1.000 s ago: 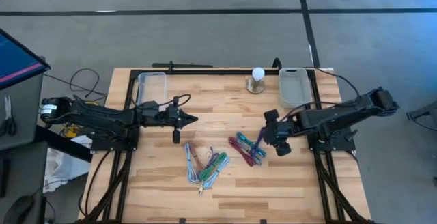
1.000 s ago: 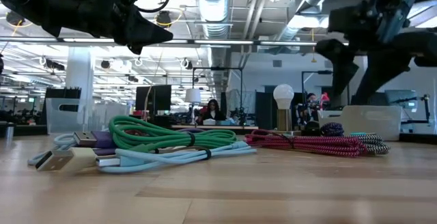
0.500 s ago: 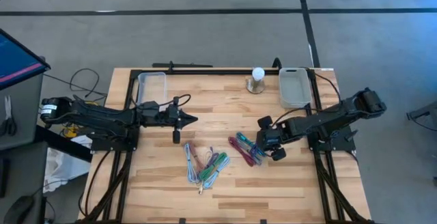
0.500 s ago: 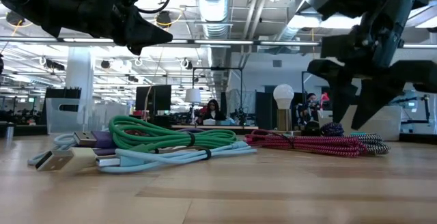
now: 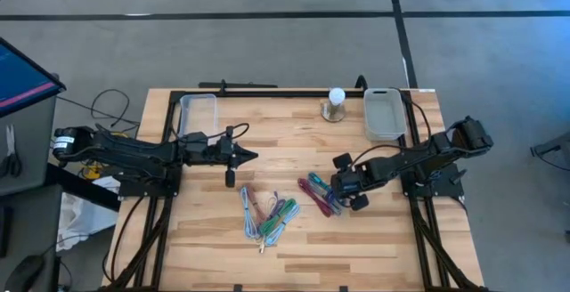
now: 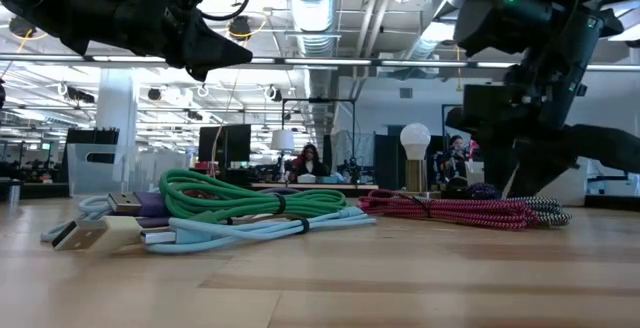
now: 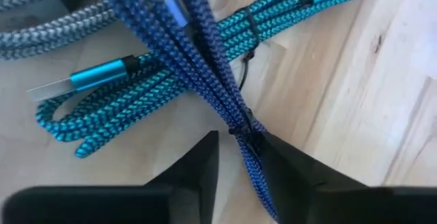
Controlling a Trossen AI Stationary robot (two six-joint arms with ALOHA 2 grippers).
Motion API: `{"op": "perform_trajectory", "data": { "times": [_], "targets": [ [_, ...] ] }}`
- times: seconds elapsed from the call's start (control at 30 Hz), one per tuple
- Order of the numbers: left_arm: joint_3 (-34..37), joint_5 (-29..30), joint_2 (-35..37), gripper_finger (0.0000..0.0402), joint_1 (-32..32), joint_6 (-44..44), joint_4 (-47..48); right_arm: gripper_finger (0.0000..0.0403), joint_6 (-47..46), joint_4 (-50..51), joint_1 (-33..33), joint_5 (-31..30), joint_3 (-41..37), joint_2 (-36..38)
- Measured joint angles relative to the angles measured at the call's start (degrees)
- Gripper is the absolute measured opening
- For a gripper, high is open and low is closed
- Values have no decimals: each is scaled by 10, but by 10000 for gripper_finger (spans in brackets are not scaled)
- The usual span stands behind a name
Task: Pick & Place USB Port
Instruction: Put the violet and black charger cable into the transparent bin
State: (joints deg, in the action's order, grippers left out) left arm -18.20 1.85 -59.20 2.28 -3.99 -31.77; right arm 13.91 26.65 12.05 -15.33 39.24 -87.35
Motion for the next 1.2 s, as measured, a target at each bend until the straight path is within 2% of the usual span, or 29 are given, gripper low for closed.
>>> {"op": "perform_trajectory", "data": {
  "times": [0.13,0.2,0.47,0.67,0.87,1.03,1.2],
  "targets": [
    [0,0,0,12,0,0,0,29,-3,-4,-11,1,-1,5],
    [0,0,0,12,0,0,0,10,-3,-4,-17,3,-1,5],
    [0,0,0,12,0,-7,0,3,0,0,-32,-14,-2,30],
    [0,0,0,12,0,-7,-9,1,1,-16,-53,-15,-2,122],
    [0,0,0,12,15,-2,-63,1,16,-115,-77,14,-1,205],
    [0,0,0,21,38,-2,-77,0,32,-183,-91,20,-2,201],
    [-7,-8,0,60,57,-1,-87,0,58,-307,-101,32,1,171]
  ]
}}
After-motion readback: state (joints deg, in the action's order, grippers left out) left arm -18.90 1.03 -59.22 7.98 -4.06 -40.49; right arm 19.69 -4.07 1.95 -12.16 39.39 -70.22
